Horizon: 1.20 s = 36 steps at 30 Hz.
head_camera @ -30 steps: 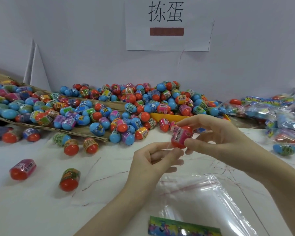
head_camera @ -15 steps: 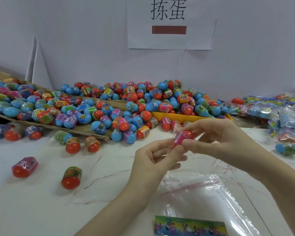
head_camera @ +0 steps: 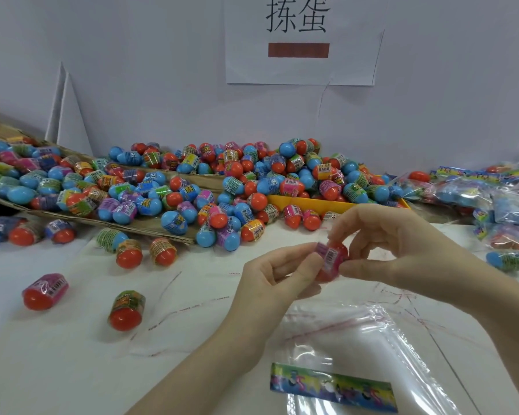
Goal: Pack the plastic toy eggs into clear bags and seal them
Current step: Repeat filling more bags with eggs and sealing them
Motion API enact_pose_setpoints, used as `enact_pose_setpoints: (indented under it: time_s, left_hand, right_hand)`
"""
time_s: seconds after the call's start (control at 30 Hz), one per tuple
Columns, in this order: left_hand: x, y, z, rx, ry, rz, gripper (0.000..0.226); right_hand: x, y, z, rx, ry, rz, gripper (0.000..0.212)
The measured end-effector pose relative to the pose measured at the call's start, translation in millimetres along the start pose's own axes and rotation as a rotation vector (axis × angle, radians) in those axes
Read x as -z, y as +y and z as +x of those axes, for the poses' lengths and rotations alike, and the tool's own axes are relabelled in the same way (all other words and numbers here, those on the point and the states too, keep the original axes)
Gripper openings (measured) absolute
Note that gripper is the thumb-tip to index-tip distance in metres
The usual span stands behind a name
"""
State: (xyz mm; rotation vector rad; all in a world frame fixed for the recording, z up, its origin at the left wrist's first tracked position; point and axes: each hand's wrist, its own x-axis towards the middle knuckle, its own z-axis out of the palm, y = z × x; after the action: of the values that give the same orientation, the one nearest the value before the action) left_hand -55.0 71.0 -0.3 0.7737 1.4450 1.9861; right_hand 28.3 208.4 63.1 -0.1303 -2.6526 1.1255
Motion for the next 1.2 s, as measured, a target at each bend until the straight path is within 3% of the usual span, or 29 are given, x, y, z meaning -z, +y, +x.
enact_pose_setpoints:
  time_s: [0.27, 0.37, 0.53, 0.67, 0.8, 0.93, 1.07, 1.2]
  left_hand:
    - [-1.8, 0.1, -0.4, 0.062, 0.023, -0.035, 0.030]
    - [-2.2, 0.1, -1.0, 0.095, 0.027, -0.082, 0.028]
    - [-1.2, 1.3, -0.9, 0.143, 0.066, -0.149, 0.028]
    - [-1.3, 2.3, -1.0, 0.135, 0.084, -0.147, 0.027]
    - [0.1, 5.1, -2.3, 0.139, -0.017, -0.113, 0.032]
    - [5.1, 3.2, -1.5, 0.239, -0.125, -0.042, 0.052]
    - [6.8, -0.8, -1.7, 0.285, -0.141, -0.044, 0.039]
    - [7.6, -1.3, -2.3, 0.200, -0.143, 0.028, 0.035]
  right_hand:
    - [-2.7, -3.3, 1.3, 0.063, -0.025, -0.215, 0.013]
    - [-5.5, -1.9, 2.9, 0.080, 0.026, -0.171, 0.039]
    - [-6.7, -1.0, 3.4, 0.078, -0.067, -0.070, 0.036]
    - [-7.1, 2.2, 2.0, 0.025, -0.127, -0.078, 0.060]
    - [-10.8, 1.6, 2.8, 0.083, -0.064, -0.156, 0.045]
    - [-6.7, 2.9, 2.3, 0.119, -0.006, -0.133, 0.031]
    - [-6.6, 4.8, 2.6, 0.112, -0.025, -0.136, 0.024]
    - [-6.8, 6.9, 1.8, 0.083, -0.091, -0.211, 0.028]
